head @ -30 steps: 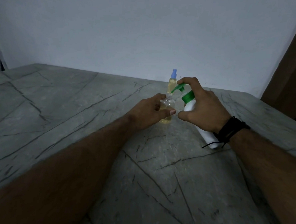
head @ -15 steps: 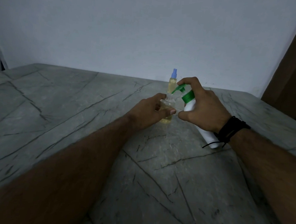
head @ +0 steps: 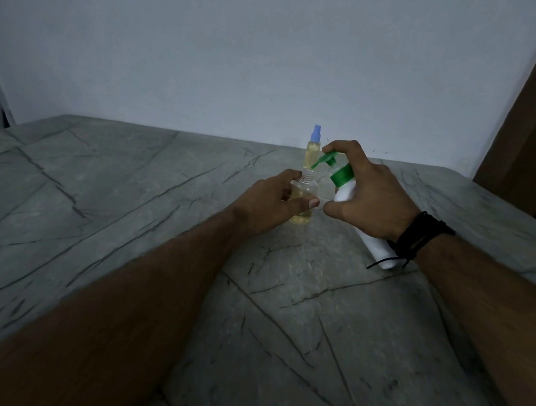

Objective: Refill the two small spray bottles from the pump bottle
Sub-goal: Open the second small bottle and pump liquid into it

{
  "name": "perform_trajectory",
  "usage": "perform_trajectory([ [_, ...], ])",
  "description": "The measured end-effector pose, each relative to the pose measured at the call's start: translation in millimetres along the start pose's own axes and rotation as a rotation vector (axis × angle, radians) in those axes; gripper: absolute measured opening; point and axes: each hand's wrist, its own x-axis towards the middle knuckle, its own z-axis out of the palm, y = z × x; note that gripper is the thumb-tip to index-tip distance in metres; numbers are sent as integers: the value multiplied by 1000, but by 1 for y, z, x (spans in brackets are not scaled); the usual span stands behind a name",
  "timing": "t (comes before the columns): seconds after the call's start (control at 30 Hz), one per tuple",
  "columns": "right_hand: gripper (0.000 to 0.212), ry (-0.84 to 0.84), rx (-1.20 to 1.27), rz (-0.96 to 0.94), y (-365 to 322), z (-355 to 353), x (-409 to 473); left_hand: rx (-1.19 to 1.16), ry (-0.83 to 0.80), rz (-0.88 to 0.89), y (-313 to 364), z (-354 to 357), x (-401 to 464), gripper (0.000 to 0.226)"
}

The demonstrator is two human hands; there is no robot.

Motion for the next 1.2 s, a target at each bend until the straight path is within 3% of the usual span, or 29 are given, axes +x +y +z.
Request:
perform_trajectory([
  [1.2,78,0,0,-7,0,1,1,7,21,18,-7,2,4,59],
])
